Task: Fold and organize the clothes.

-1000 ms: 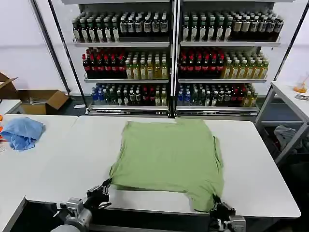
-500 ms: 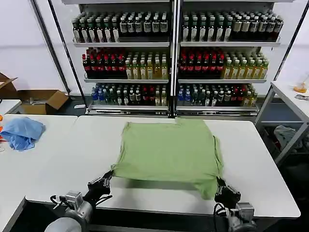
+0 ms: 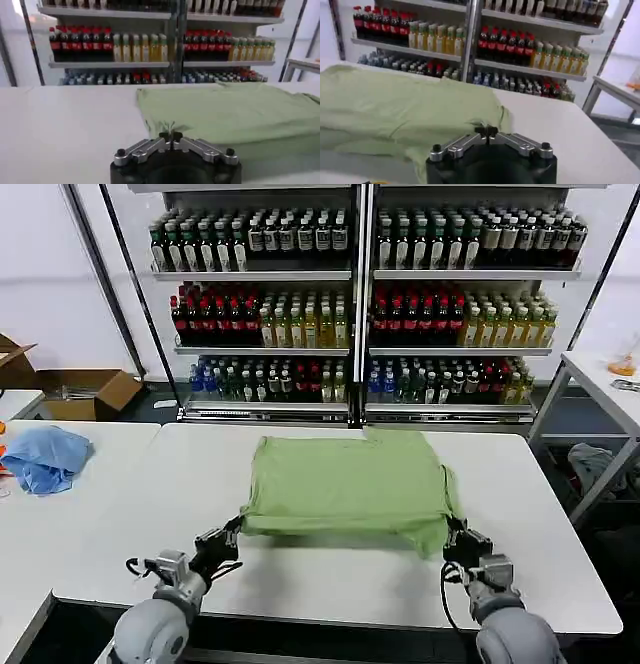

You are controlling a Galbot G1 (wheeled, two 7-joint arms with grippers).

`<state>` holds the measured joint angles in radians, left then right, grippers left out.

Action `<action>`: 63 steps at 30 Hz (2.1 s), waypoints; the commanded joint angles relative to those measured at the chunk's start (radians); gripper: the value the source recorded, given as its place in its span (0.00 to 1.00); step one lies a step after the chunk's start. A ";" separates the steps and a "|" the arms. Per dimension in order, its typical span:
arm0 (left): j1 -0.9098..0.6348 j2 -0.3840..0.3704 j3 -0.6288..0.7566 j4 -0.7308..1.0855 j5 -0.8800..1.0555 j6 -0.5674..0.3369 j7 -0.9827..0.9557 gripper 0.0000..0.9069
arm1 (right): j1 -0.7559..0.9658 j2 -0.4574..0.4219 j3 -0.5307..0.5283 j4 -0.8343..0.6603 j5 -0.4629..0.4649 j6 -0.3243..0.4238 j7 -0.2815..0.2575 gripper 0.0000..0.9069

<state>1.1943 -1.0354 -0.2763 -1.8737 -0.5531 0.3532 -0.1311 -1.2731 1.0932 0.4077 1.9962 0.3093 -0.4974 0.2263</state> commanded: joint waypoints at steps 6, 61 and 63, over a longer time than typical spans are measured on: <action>-0.159 -0.025 0.101 0.182 0.088 -0.012 -0.010 0.02 | 0.158 -0.012 -0.096 -0.182 -0.073 -0.017 -0.037 0.00; -0.059 -0.049 0.056 0.167 -0.008 -0.026 -0.029 0.02 | -0.034 0.051 0.057 -0.114 0.126 0.003 -0.028 0.00; -0.035 -0.040 0.046 0.130 -0.017 -0.021 -0.029 0.02 | -0.063 0.045 0.067 -0.086 0.126 0.001 -0.027 0.00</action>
<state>1.1249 -1.0877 -0.2185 -1.6894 -0.5351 0.3235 -0.1614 -1.2878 1.1542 0.4558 1.8582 0.4220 -0.4898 0.1987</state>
